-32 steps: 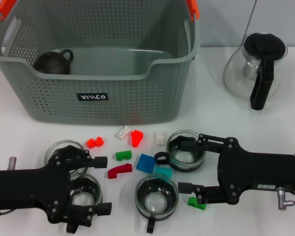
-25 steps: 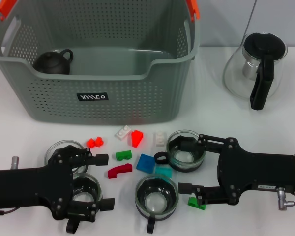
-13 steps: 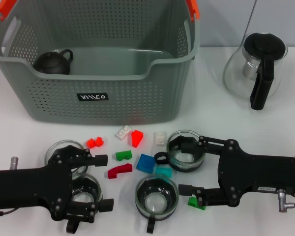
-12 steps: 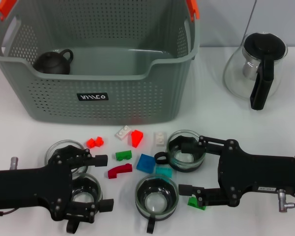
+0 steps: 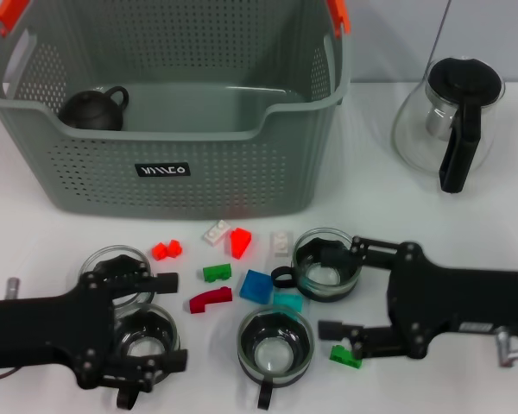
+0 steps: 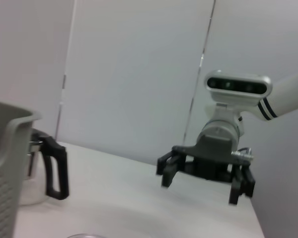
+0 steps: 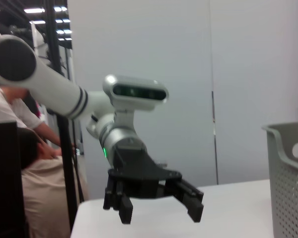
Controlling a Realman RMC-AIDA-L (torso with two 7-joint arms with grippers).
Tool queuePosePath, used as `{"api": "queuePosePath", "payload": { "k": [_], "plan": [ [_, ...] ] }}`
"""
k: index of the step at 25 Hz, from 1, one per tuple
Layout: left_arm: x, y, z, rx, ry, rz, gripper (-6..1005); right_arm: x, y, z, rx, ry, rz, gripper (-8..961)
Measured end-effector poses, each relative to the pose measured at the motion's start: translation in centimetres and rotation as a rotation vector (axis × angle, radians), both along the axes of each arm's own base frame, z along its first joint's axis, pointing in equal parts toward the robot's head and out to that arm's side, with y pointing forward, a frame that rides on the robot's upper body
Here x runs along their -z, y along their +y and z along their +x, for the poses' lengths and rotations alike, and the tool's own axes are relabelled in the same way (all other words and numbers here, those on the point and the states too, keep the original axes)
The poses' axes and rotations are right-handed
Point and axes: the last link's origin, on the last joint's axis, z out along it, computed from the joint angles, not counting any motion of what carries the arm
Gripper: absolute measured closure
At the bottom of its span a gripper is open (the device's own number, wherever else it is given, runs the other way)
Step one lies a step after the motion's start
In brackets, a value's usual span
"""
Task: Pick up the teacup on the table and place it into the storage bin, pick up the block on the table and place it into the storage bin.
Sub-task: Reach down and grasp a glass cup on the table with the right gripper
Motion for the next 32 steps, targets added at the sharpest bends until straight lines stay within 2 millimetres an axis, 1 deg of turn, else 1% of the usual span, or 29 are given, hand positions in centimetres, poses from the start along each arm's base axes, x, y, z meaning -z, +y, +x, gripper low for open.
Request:
{"api": "queuePosePath", "payload": {
  "k": [3,4,7,10,13,16,19,22,25,26,27,28,32],
  "plan": [
    [-1.3,-0.1,-0.7,-0.054,-0.011,0.017,53,-2.0,0.5,-0.6,0.033,-0.001,-0.05,100],
    [-1.7,-0.3,-1.0,-0.073,-0.016,0.027,53,-2.9,0.8,-0.9,0.046,-0.013,-0.062,100],
    [-2.4,-0.6,-1.7,-0.11,-0.027,0.062,53,-4.7,2.0,-1.8,0.108,-0.06,-0.099,101],
    [-2.6,-0.8,-1.9,-0.12,-0.029,0.073,53,-5.2,3.4,-2.3,0.177,-0.145,-0.153,102],
    [-2.3,-0.7,-1.8,-0.12,-0.029,0.069,53,-4.8,4.5,-2.7,0.192,-0.28,-0.192,103],
    [-2.3,-0.6,-1.7,-0.121,-0.029,0.07,53,-5.0,5.6,-3.4,0.188,-0.471,-0.207,104],
    [-2.4,-0.6,-1.7,-0.123,-0.032,0.073,53,-5.9,6.4,-5.4,0.163,-0.674,-0.223,105],
    [-2.4,-0.5,-1.7,-0.124,-0.037,0.075,53,-6.5,6.9,-8.2,0.127,-0.862,-0.215,118],
    [-2.3,-0.6,-1.7,-0.127,-0.041,0.074,53,-5.6,7.0,-10.8,0.066,-1.046,-0.205,138],
    [-2.2,-0.6,-1.6,-0.128,-0.043,0.073,53,-5.0,6.9,-11.6,0.042,-1.102,-0.207,144],
    [-2.2,-0.6,-1.6,-0.128,-0.045,0.073,53,-3.7,6.8,-12.5,0.009,-1.184,-0.204,151],
    [-2.1,-0.6,-1.6,-0.128,-0.047,0.072,53,-3.7,6.8,-12.5,0.009,-1.184,-0.204,157],
    [-2.0,-0.6,-1.5,-0.129,-0.053,0.07,53,-1.1,7.0,-13.3,-0.039,-1.26,-0.128,190]
  ]
}}
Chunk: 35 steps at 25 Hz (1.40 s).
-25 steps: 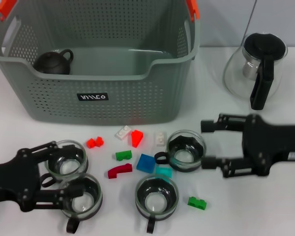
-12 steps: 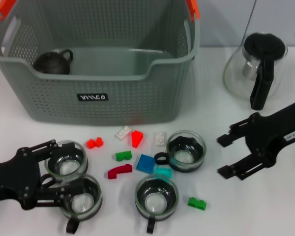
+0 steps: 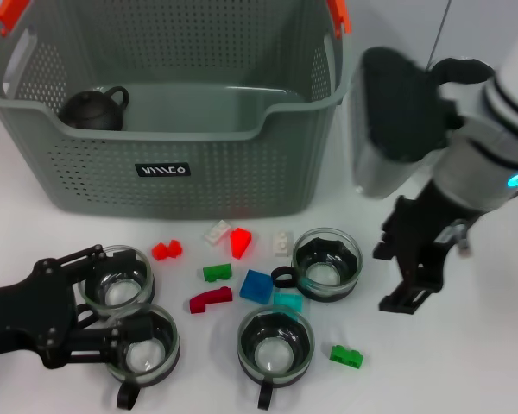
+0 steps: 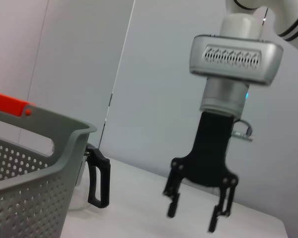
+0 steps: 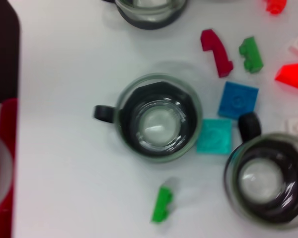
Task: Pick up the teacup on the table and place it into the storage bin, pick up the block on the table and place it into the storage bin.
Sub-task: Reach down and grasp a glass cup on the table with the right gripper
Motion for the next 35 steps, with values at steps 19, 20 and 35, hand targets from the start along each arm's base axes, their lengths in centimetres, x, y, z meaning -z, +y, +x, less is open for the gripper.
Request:
{"api": "queuePosePath", "payload": {
  "k": [19,20,35],
  "plan": [
    [0.2,-0.3,-0.1,-0.006,-0.006,0.002,53,6.8,-0.7,1.6,-0.171,0.052,0.008,236],
    [0.2,-0.3,-0.1,-0.006,-0.006,0.002,53,7.0,-0.7,1.7,-0.168,0.052,0.009,236],
    [0.2,-0.1,0.1,0.005,-0.006,0.002,53,7.7,-0.7,2.3,-0.155,0.043,0.0,354]
  ]
}}
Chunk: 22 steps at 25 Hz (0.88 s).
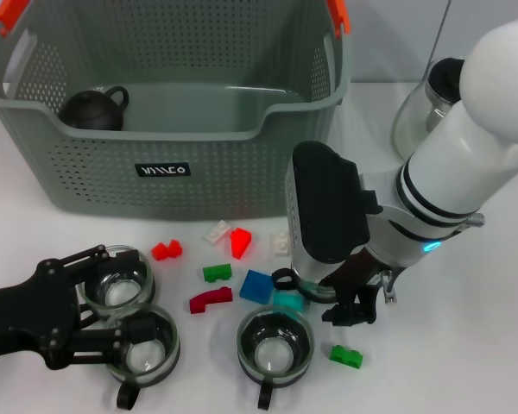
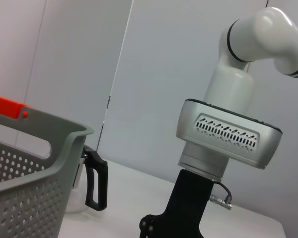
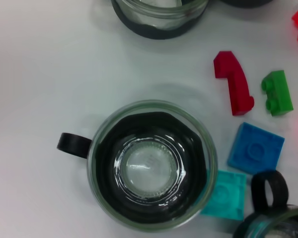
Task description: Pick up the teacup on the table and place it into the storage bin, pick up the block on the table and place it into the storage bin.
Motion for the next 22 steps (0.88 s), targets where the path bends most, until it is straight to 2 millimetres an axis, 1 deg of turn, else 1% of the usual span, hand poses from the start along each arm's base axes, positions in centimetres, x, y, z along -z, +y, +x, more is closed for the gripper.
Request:
{"api": "queuePosePath", "payload": {
  "k": [4,10,16,18,20,22],
  "plan": [
    [0.0,0.0,0.0,0.0,0.0,0.0,53,-0.1,0.2,0.0,0.003,-0.001,0.005,534],
    [0.0,0.0,0.0,0.0,0.0,0.0,54,-0.4,0.4,-0.1,0.011,0.001,0.011,765],
    [0.0,0.0,0.0,0.0,0.0,0.0,54,-0.7,0.7,-0.2,0.033,0.007,0.026,848],
    [0.0,0.0,0.0,0.0,-0.001,-0.001,54,-1.2,0.8,-0.4,0.053,0.016,0.025,876],
    [0.0,-0.1,0.0,-0.001,-0.001,-0.001,54,-2.4,0.7,-0.8,0.082,0.04,0.001,904],
    [0.0,-0.1,0.0,-0.001,-0.001,-0.001,54,-4.6,0.5,-1.7,0.129,0.105,-0.042,904]
  ]
}}
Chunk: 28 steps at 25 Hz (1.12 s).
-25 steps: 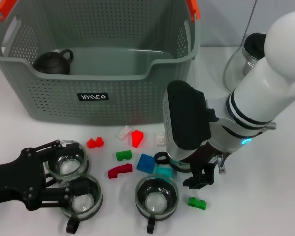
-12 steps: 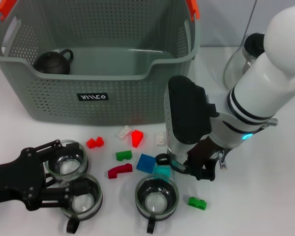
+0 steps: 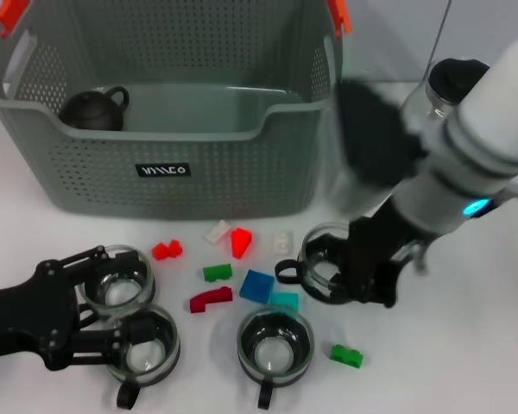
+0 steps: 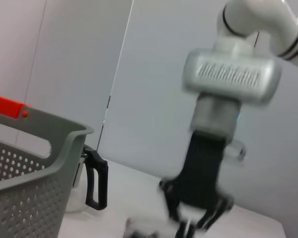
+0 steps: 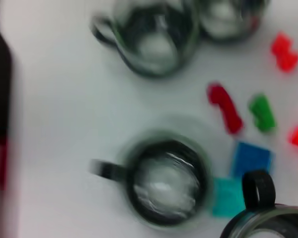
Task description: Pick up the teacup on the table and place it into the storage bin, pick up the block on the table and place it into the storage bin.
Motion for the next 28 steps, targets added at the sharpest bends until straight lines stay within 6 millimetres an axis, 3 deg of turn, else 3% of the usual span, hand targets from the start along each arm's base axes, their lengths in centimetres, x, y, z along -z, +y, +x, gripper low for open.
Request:
{"api": "queuePosePath", "payload": {
  "k": [7,14,17,20,24,28],
  "plan": [
    [0.0,0.1,0.0,-0.003,0.004,0.003,54,-8.2,0.4,-2.8,0.097,0.379,-0.067,904],
    [0.0,0.2,0.0,-0.001,0.002,0.005,54,-11.8,0.9,-5.0,0.073,0.827,-0.021,904],
    [0.0,0.3,0.1,0.0,0.001,0.009,54,-12.6,2.6,-6.6,0.103,1.001,0.1,903],
    [-0.1,0.4,0.2,0.005,-0.004,0.011,54,-13.0,5.5,-8.6,0.198,1.061,0.269,903],
    [-0.1,0.5,0.4,0.01,-0.01,0.009,54,-12.4,9.2,-11.0,0.288,0.921,0.425,903],
    [0.0,0.6,0.5,0.013,-0.01,0.011,54,-9.4,12.1,-12.3,0.328,0.672,0.521,903]
  ]
}}
